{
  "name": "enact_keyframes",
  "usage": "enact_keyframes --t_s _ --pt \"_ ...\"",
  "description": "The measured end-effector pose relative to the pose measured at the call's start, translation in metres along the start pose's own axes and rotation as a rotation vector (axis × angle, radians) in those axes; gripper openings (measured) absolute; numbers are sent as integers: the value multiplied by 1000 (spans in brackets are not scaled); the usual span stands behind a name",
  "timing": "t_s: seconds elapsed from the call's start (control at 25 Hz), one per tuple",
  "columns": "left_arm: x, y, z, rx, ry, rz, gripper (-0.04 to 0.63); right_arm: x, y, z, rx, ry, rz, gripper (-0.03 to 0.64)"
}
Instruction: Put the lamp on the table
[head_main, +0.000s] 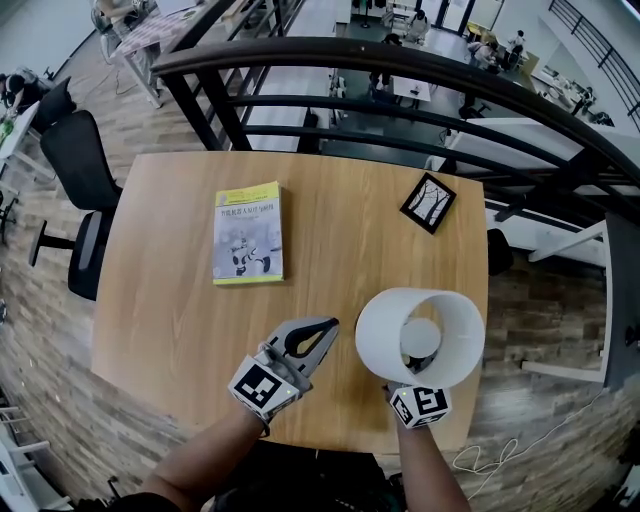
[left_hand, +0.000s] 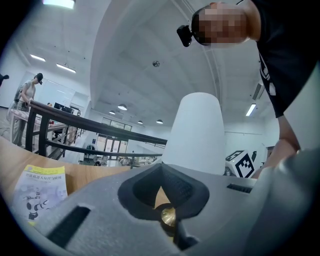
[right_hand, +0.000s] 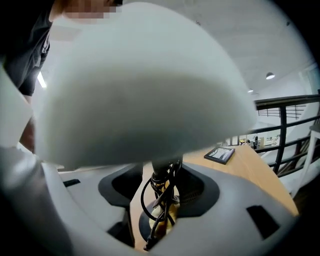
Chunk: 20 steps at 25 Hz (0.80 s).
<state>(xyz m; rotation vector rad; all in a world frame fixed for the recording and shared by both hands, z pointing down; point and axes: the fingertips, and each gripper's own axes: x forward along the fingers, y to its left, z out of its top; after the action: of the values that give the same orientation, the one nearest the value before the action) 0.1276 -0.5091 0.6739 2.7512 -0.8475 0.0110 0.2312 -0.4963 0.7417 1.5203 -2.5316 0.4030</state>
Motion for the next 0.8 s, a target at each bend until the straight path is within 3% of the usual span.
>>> enact_keyframes --t_s 0.36,0.52,0.8 --pt "-13 -18 -11 25 -26 8 8 -15 8 -2 -1 -15 -26 207" --pt "-20 -33 -14 -7 -10 19 8 -31 10 -3 -17 -15 -31 207" --pt "-36 -63 -12 1 -14 34 8 -69 23 0 -26 -11 -42 206"
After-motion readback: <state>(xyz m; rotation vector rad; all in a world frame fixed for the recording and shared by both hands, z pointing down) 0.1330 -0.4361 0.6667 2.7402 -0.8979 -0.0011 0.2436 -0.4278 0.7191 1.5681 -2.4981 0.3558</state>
